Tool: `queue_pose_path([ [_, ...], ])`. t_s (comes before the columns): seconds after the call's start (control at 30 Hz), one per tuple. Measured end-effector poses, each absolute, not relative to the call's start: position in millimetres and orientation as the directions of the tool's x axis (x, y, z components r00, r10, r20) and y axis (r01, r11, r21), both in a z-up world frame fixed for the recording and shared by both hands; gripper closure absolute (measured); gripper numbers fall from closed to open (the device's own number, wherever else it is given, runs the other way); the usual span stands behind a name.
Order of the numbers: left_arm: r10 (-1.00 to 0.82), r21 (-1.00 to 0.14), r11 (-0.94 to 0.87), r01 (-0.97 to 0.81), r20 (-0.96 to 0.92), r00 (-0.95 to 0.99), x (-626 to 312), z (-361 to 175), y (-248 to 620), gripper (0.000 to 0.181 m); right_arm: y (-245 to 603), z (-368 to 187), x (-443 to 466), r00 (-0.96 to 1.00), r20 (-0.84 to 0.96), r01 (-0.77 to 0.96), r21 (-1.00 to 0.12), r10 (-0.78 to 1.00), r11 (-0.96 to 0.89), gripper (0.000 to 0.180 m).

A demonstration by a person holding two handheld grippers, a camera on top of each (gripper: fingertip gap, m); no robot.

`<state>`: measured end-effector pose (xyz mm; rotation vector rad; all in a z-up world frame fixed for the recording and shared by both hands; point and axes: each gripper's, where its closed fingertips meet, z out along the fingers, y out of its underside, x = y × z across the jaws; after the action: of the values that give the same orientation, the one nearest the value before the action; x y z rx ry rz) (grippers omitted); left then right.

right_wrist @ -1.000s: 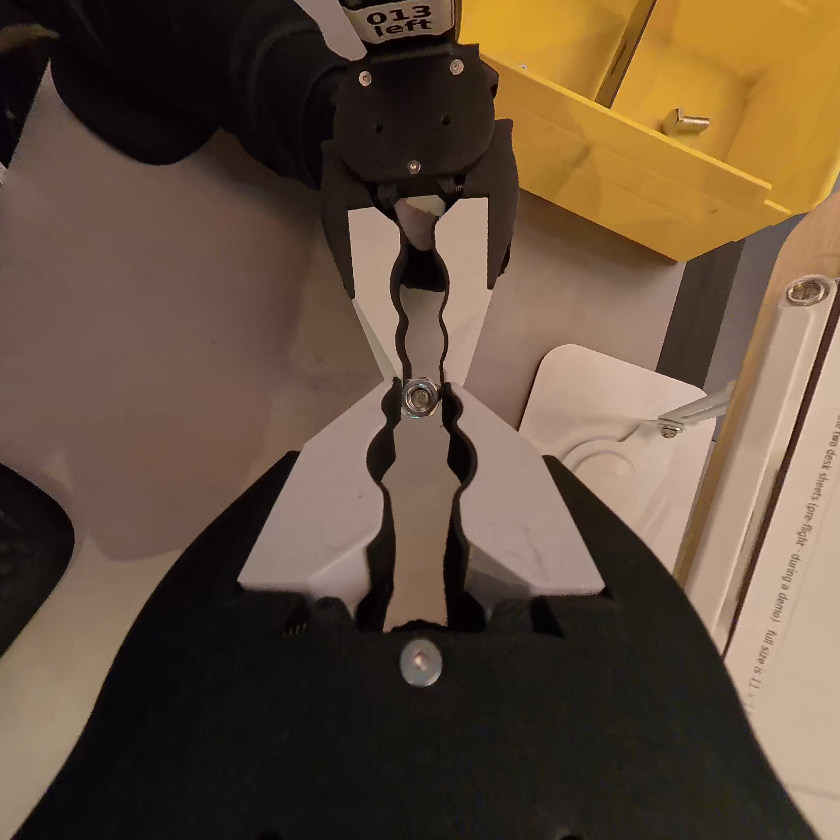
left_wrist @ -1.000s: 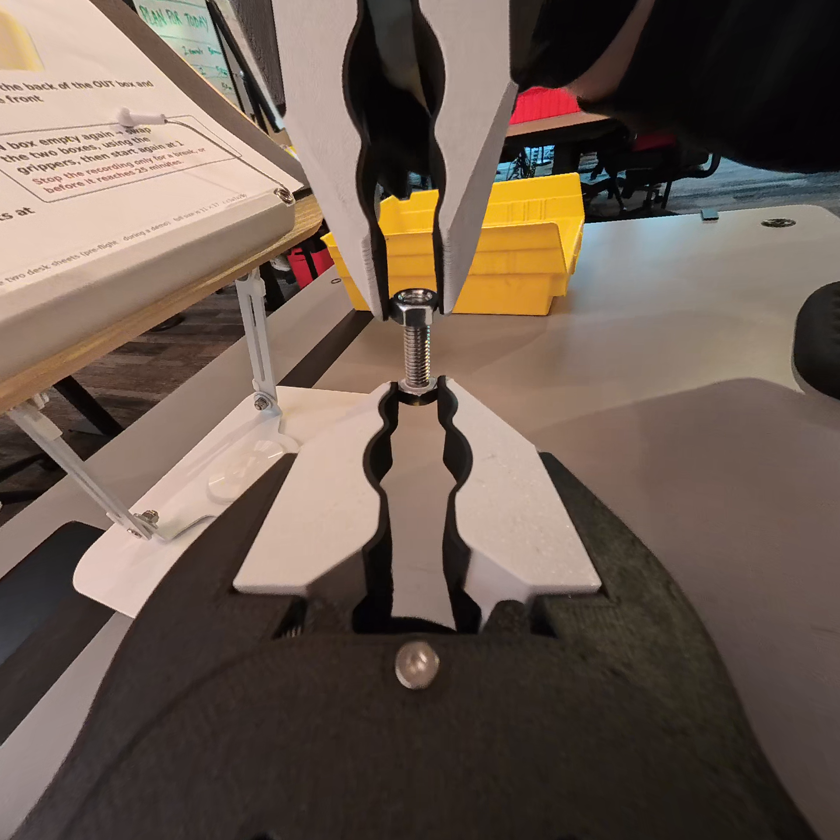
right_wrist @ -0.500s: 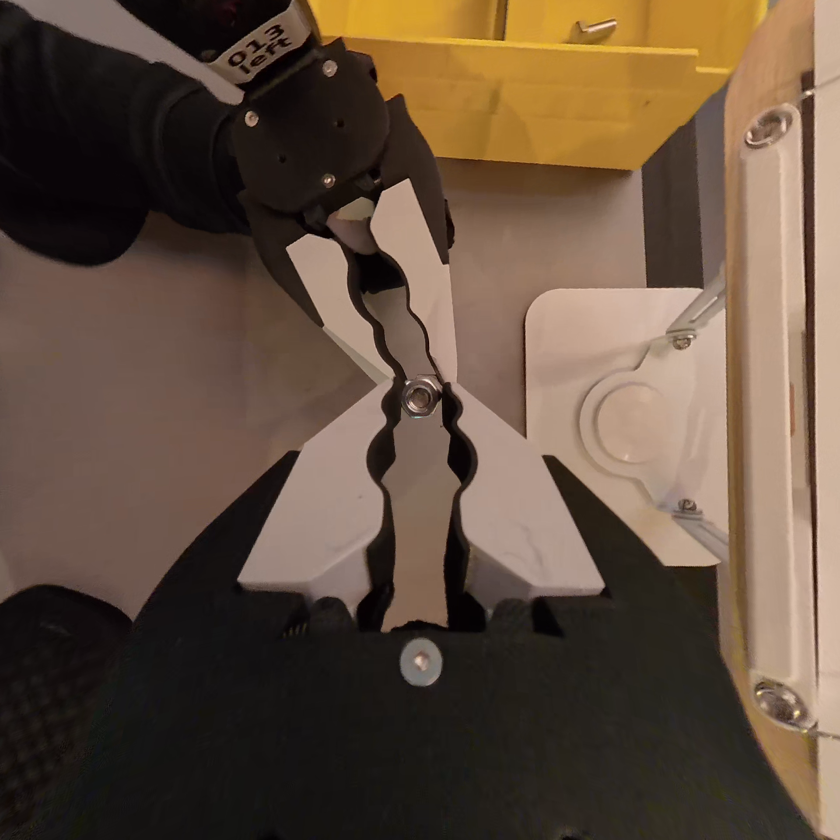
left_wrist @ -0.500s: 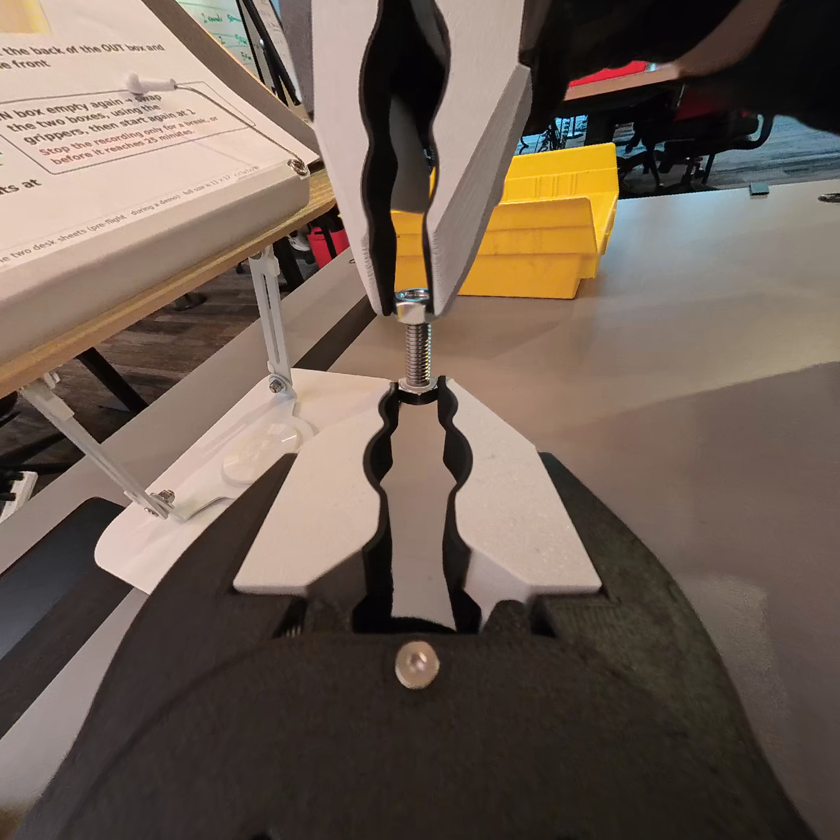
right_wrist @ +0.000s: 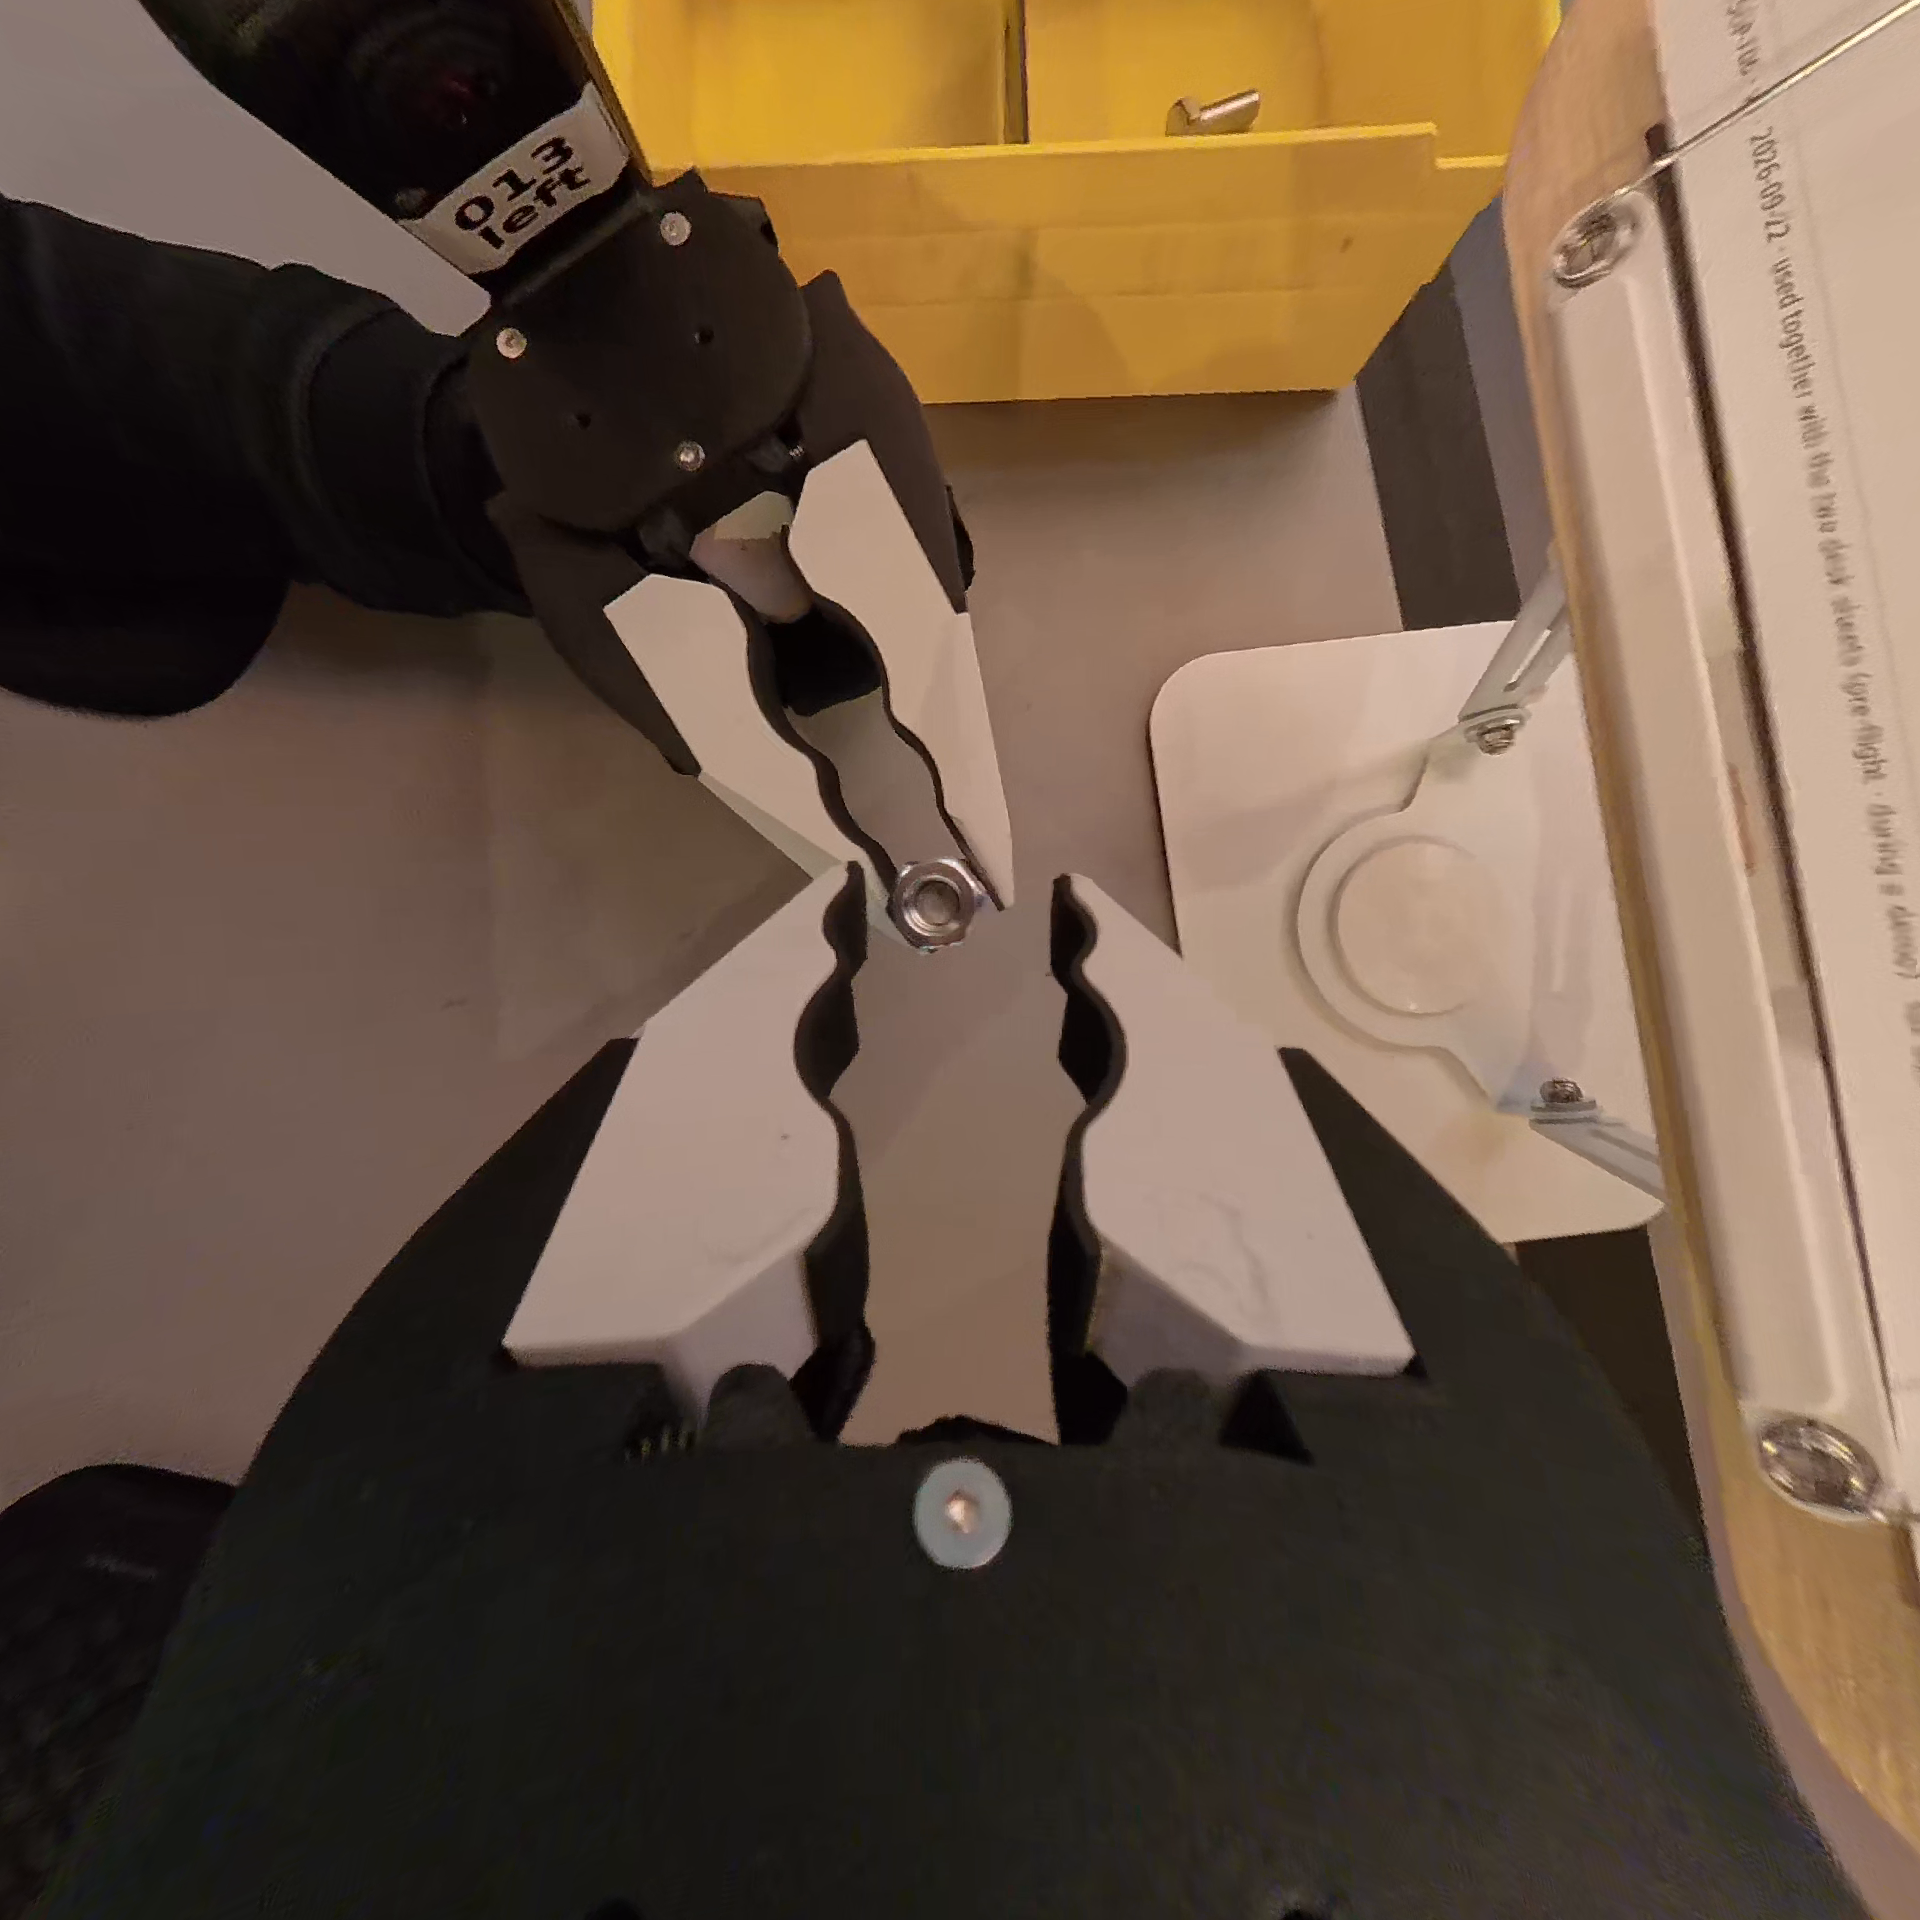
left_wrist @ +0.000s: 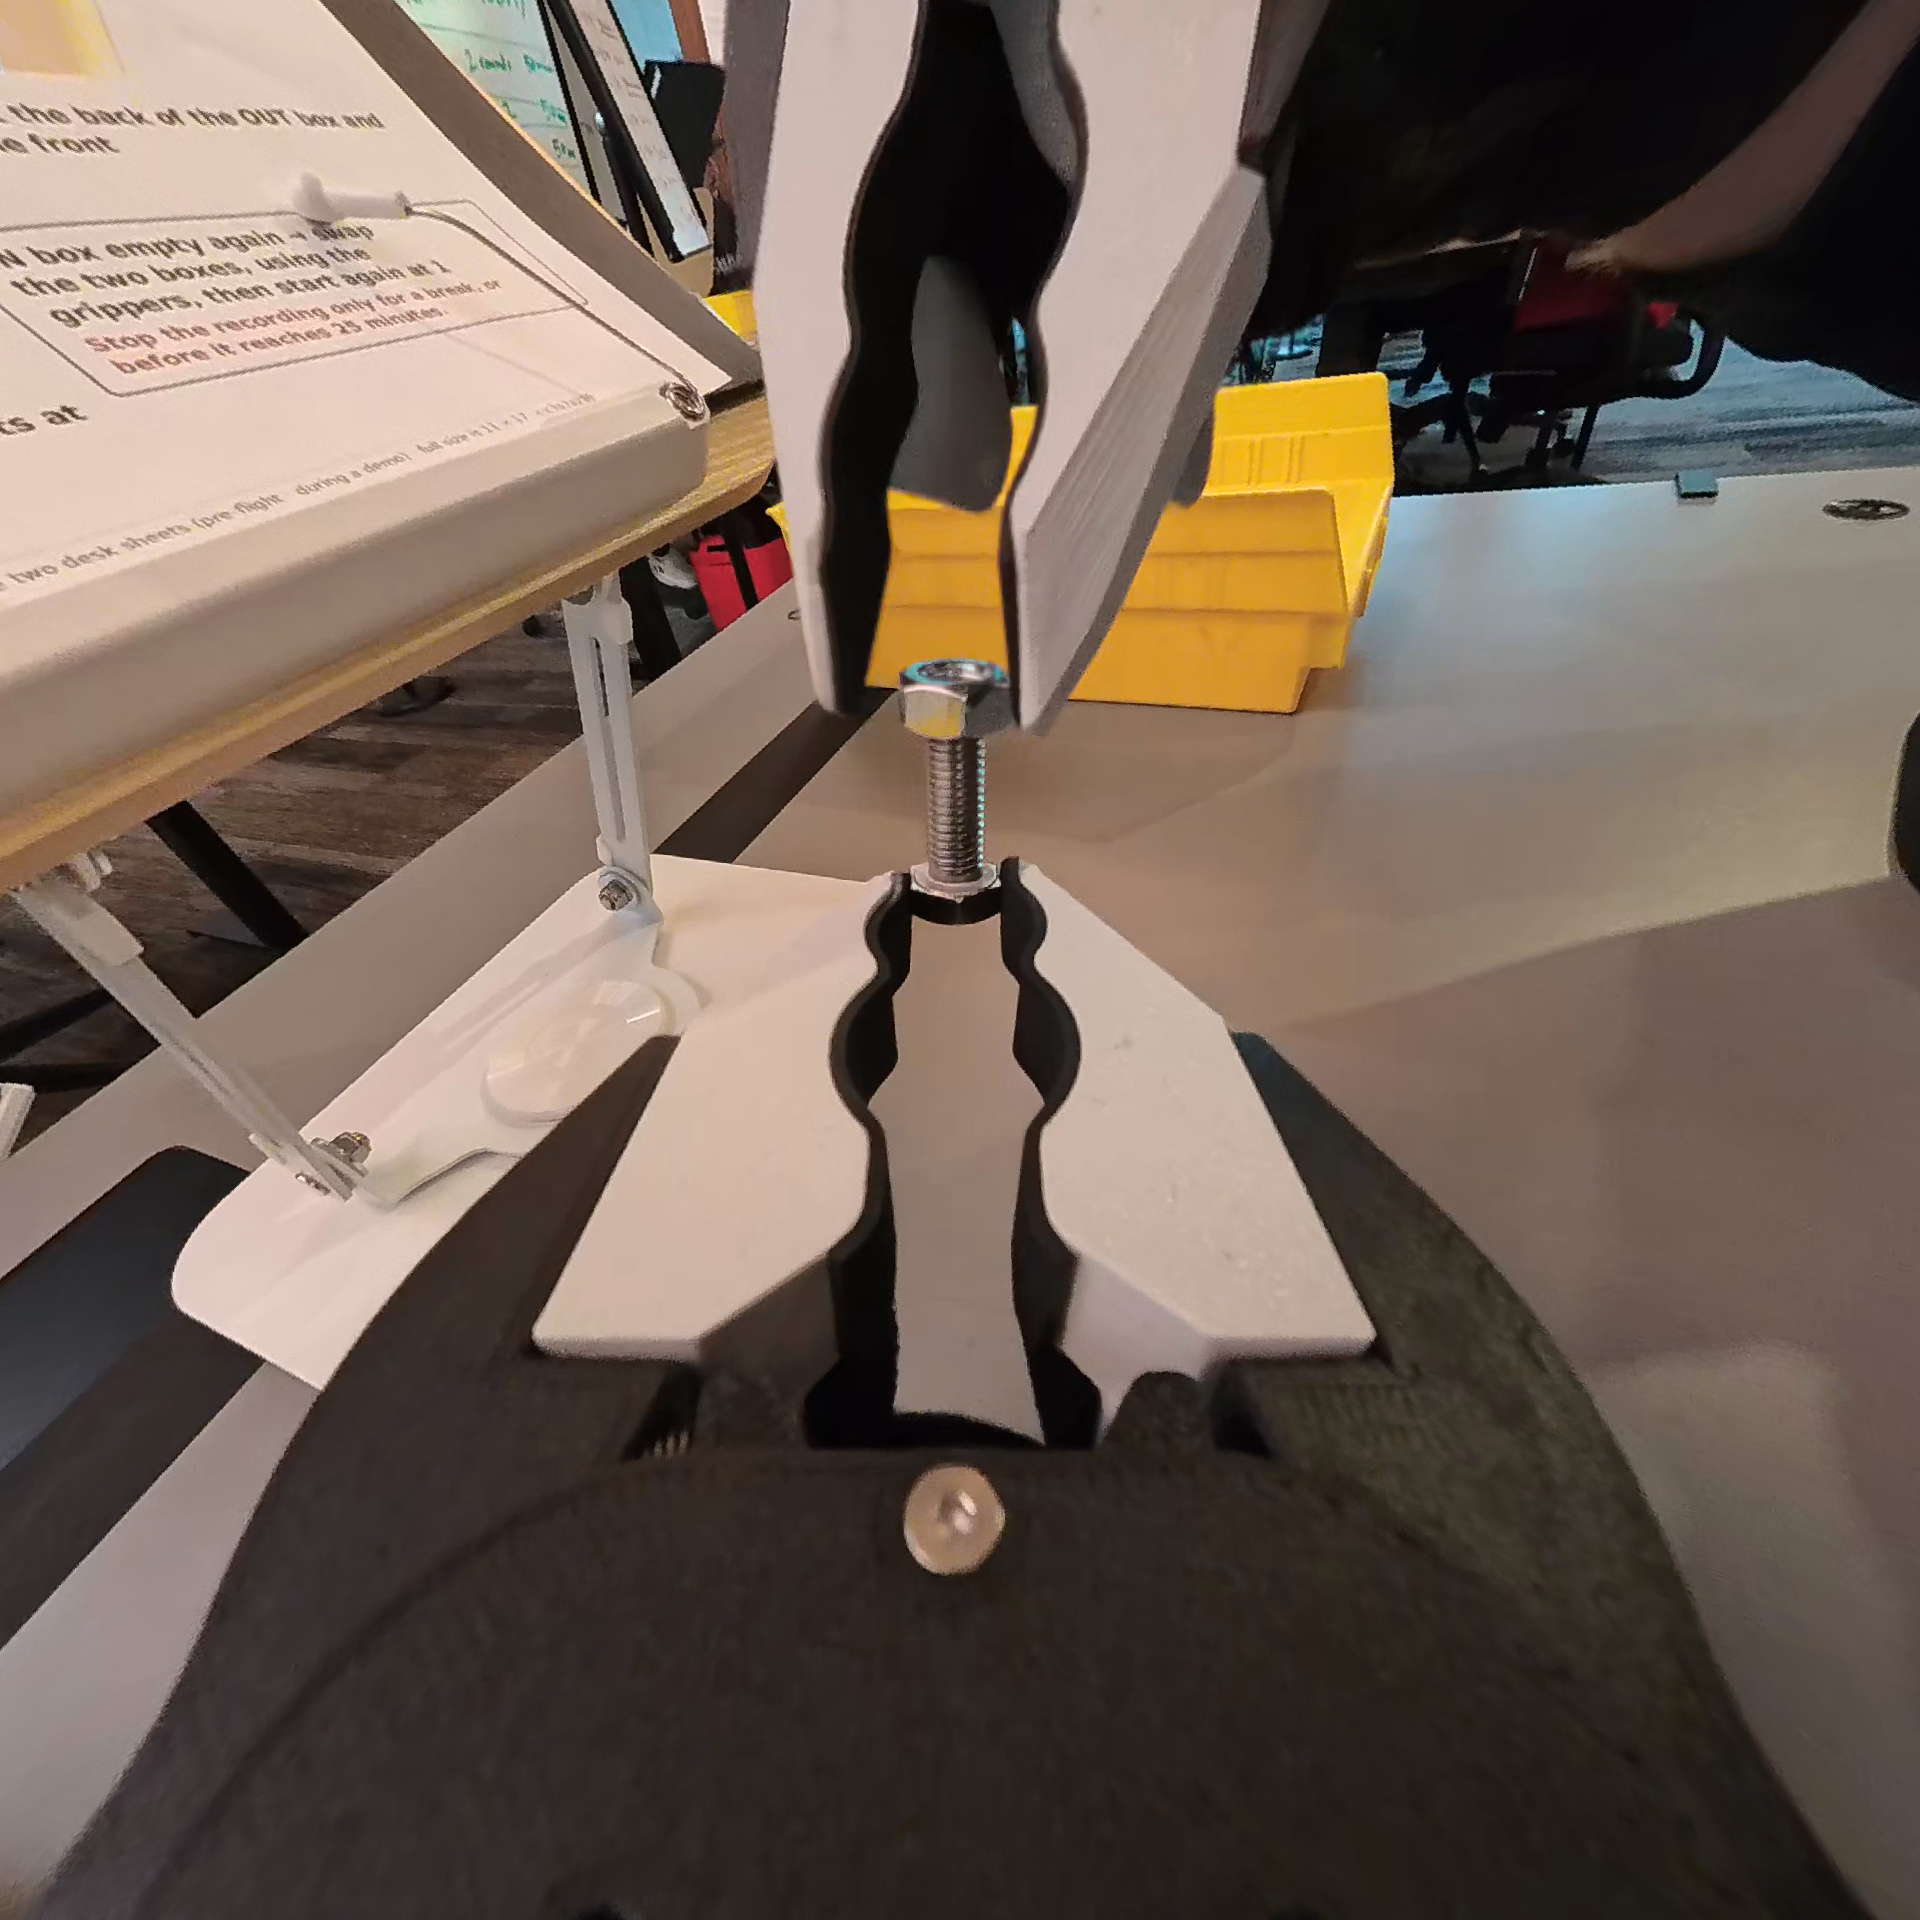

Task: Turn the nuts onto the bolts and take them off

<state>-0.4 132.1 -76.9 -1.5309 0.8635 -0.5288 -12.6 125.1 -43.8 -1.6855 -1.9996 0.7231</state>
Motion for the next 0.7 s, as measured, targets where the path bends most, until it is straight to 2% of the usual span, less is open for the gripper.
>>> queue_pose_path([
  [0.3, -0.780, -0.983, 0.005, -0.185, -0.119, 0.615, -0.6, -75.7, 132.5, 0.166, 119.8, -30.2, -5.7, -0.129, -0.014, 0.667, -0.741, 0.992, 0.076, 0.129],
  [0.7, -0.782, -0.985, 0.001, -0.171, -0.107, 0.614, 0.0, -74.6, 132.3, 0.165, 104.6, -45.1, -0.4, -0.135, -0.054, 0.665, -0.745, 0.989, 0.050, 0.134],
])
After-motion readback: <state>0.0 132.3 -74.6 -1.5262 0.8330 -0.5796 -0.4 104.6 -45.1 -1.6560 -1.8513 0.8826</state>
